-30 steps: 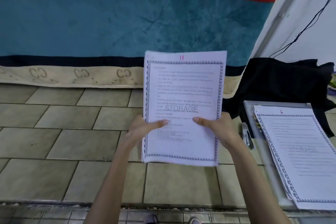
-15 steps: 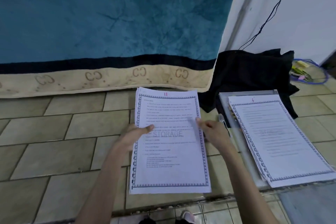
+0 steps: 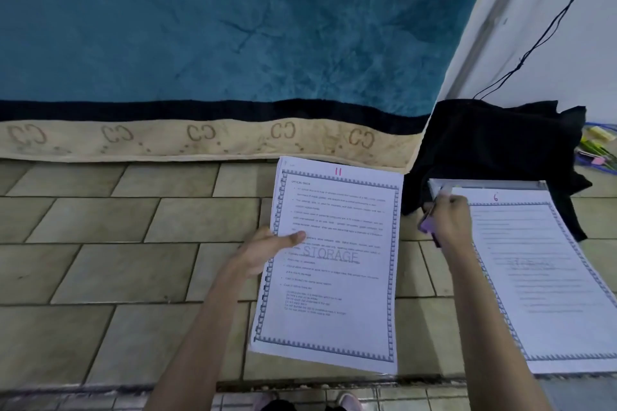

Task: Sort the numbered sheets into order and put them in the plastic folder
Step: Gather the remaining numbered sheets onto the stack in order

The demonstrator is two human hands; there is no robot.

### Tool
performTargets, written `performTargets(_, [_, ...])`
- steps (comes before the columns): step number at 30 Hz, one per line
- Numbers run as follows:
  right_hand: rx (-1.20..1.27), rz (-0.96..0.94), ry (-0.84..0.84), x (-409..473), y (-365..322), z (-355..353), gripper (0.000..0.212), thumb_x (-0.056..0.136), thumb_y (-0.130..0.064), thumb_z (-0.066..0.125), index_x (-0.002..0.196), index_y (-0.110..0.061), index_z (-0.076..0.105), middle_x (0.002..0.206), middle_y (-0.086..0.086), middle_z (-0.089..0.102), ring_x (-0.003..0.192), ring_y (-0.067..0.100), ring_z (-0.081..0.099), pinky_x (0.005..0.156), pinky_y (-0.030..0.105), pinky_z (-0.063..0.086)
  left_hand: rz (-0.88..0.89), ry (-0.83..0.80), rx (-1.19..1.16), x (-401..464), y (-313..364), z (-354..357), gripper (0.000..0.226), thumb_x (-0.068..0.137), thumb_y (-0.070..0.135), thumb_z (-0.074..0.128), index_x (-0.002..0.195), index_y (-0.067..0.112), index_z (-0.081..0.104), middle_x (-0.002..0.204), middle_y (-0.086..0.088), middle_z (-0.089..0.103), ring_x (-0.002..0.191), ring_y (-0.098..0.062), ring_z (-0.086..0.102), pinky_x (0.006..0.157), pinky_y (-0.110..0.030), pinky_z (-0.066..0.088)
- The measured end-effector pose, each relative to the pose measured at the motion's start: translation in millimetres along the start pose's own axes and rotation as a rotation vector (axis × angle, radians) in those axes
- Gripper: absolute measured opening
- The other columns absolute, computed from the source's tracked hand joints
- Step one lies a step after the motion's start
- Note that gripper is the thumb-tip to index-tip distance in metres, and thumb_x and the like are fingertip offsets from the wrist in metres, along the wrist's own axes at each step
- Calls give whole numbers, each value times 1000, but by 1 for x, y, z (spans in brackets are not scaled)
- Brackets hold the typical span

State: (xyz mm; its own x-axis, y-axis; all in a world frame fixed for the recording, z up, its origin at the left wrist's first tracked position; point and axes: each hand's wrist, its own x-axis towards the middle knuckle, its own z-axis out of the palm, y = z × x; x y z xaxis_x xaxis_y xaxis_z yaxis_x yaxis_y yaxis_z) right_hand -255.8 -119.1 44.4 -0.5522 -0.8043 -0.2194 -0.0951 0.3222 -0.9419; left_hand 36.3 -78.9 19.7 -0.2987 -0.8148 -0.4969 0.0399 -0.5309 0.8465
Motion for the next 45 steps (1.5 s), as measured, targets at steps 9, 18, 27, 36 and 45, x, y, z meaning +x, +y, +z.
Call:
performTargets(9, [-539,-783,-542,-52,-97,70,30,81,-29,70,101,-15,55,94,0,64,84,16,59,72,31,47,112,-42,213,-6,7,14,50,74,34,71,121,19,61,117,3,68,108,-13,64,98,-36,49])
performTargets(18, [-722,-732,-607,-56,-92,93,15,80,-25,71,87,-25,57,64,-14,49,68,16,49,65,27,35,230,32,320,-2,24,12,27,89,33,59,113,23,63,110,5,70,97,-8,68,77,-20,54])
performTargets(27, [-763,-769,-508,-66,-89,98,18,80,-24,68,97,-17,65,77,-5,55,77,17,50,65,28,37,500,251,366,21,42,32,18,99,20,41,95,16,58,79,14,61,69,8,56,61,-3,42])
performTargets(36, [41,-554,-475,-66,-97,92,25,98,-27,42,86,-6,47,67,8,58,48,12,53,50,23,43,547,306,364,24,36,31,29,100,26,38,79,15,56,77,7,59,71,1,52,68,-18,42])
performTargets(45, [-81,-640,-335,-54,-91,100,21,100,-29,26,90,-11,33,62,-2,44,54,11,46,59,29,42,582,330,350,21,34,31,32,100,23,39,71,17,52,70,9,56,65,3,49,64,-17,41])
